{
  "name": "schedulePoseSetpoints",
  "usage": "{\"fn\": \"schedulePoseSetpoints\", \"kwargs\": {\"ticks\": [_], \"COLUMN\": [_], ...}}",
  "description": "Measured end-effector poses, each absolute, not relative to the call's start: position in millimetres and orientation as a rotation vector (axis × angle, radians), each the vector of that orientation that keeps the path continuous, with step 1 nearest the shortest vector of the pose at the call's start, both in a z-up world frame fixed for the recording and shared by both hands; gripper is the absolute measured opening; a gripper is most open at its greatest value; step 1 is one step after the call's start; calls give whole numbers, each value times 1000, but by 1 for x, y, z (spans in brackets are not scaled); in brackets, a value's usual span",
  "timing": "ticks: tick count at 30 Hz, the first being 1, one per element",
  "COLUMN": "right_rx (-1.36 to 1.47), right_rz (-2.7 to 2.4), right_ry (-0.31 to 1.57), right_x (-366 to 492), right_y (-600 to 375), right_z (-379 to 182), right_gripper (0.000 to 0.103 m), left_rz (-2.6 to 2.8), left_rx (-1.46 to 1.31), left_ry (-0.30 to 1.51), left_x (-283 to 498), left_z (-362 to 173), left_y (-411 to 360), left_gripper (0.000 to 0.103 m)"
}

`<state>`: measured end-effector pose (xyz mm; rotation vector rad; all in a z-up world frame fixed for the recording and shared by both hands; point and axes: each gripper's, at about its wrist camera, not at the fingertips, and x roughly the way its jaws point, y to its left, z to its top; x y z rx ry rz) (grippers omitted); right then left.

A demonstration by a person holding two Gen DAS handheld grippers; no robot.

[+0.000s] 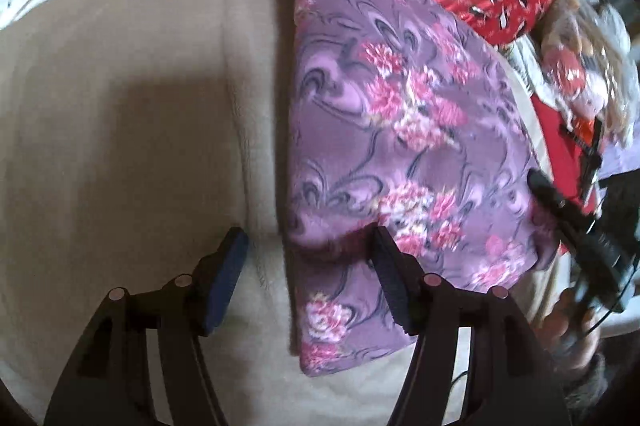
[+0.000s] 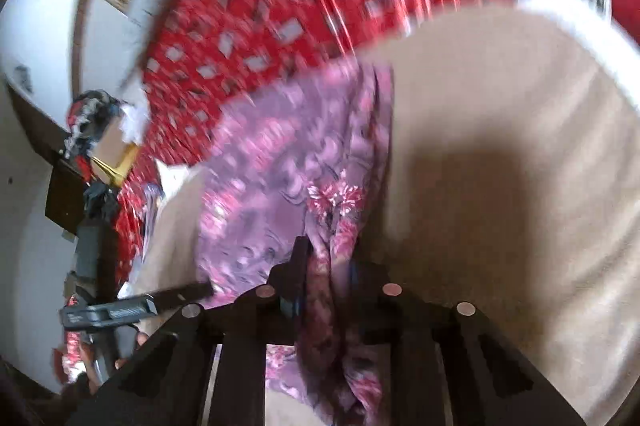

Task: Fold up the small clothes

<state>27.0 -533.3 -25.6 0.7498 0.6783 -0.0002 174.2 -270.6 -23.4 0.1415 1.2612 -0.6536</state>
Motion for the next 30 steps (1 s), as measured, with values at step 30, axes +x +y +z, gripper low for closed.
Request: {"fn": "schedulePoseSetpoints", "kwargs": {"ticks": [30], "right_rx": [602], "right_rz": [-215], "right_ry": [783], "right_x": [157], "right_y": [-548], "right_z": [-37], "right_gripper": [40], "left_rz": [-494], "left_rx": [169], "left_ry": [1107], "left_x": [256], "left_z": [-1], "left_y": [-328], "left_gripper": [92]}}
